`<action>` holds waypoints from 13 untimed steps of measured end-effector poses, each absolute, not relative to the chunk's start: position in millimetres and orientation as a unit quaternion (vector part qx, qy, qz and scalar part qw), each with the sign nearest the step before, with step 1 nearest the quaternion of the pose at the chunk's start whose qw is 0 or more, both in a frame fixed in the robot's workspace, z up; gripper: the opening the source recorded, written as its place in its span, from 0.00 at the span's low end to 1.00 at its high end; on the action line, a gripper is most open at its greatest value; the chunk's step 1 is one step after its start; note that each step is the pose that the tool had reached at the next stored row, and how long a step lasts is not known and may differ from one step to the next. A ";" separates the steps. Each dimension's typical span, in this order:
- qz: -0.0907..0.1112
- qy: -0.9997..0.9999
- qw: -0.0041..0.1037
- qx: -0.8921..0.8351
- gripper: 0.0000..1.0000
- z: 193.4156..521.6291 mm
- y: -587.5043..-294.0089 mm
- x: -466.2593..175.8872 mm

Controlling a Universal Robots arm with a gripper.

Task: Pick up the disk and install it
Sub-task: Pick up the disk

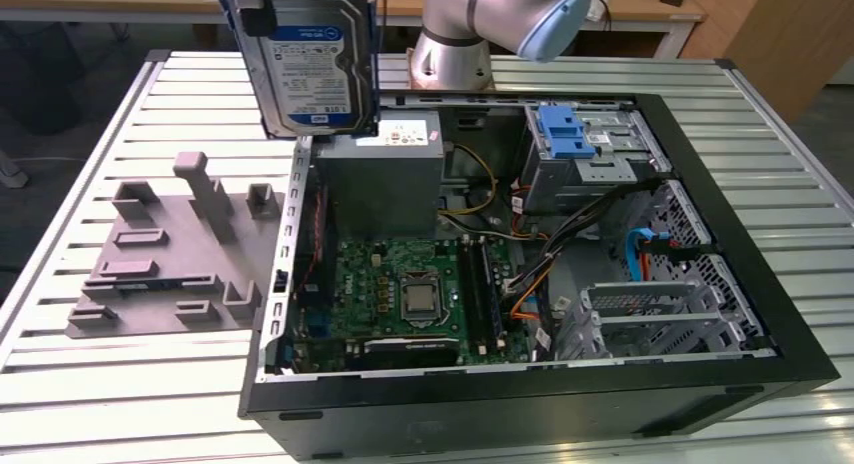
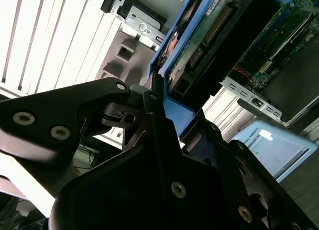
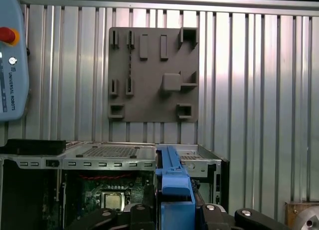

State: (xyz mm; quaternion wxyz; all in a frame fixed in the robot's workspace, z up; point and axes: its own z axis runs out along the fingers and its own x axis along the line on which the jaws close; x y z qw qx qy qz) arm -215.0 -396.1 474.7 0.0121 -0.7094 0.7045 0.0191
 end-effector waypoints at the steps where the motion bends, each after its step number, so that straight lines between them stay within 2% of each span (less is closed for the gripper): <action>1: 0.019 0.704 0.012 -0.709 0.36 474.6 -396.1 -213.9; 13: 0.019 0.704 0.012 -0.709 0.36 474.7 -396.1 -181.3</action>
